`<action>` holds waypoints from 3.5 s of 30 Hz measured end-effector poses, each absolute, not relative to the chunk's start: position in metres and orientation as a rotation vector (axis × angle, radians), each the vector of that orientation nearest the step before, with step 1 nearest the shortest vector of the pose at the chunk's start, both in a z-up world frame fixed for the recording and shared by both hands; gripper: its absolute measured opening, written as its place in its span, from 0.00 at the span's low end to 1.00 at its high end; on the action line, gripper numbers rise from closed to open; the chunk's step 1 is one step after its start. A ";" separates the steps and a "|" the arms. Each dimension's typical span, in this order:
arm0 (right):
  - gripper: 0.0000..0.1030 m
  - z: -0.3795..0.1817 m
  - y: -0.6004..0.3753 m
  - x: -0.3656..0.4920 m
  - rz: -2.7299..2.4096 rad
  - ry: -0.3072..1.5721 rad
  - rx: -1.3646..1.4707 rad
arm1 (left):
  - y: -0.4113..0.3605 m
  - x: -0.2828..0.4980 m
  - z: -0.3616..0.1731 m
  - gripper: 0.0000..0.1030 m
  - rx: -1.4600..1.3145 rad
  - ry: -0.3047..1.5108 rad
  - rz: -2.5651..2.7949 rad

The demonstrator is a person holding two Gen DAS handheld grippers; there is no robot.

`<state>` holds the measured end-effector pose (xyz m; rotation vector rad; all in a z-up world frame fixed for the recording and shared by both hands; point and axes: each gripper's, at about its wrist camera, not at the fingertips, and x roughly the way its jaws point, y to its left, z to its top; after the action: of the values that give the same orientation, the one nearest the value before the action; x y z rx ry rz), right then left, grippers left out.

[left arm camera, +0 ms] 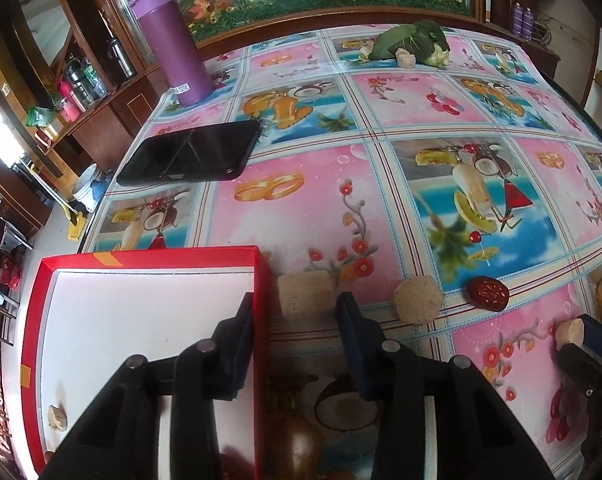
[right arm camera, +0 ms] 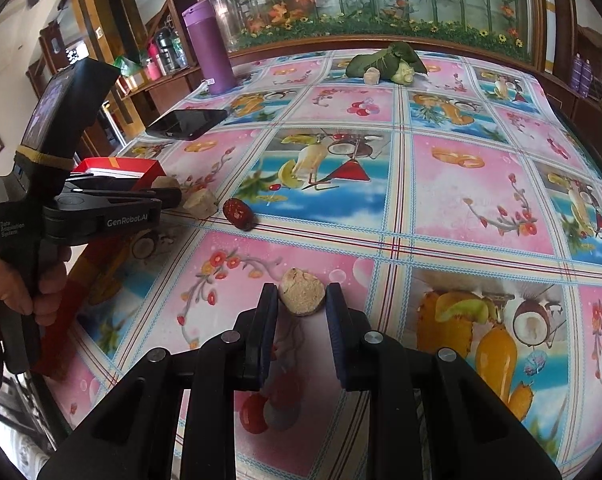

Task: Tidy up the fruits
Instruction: 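Lower the left tool toward a beige cube while the right tool holds the biscuit, then close the left tool on the beige cube, then release the cube into the red box with the left tool while the right tool releases the biscuit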

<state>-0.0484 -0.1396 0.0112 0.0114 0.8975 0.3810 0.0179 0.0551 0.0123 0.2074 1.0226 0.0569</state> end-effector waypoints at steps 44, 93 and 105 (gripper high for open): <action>0.23 0.011 -0.139 -0.049 0.382 0.897 0.014 | 0.066 0.008 0.029 0.58 0.194 0.988 -0.144; 0.22 0.059 0.108 -0.033 0.679 0.941 -0.011 | 0.257 -0.127 0.042 0.26 -0.137 0.936 0.086; 0.22 0.034 0.183 -0.045 0.730 1.056 -0.109 | 0.287 -0.130 0.030 0.26 -0.094 0.945 0.188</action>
<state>-0.0450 0.1835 0.0339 -0.1088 1.0558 0.7300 -0.1303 0.2870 0.0300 -0.0939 0.9446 0.1885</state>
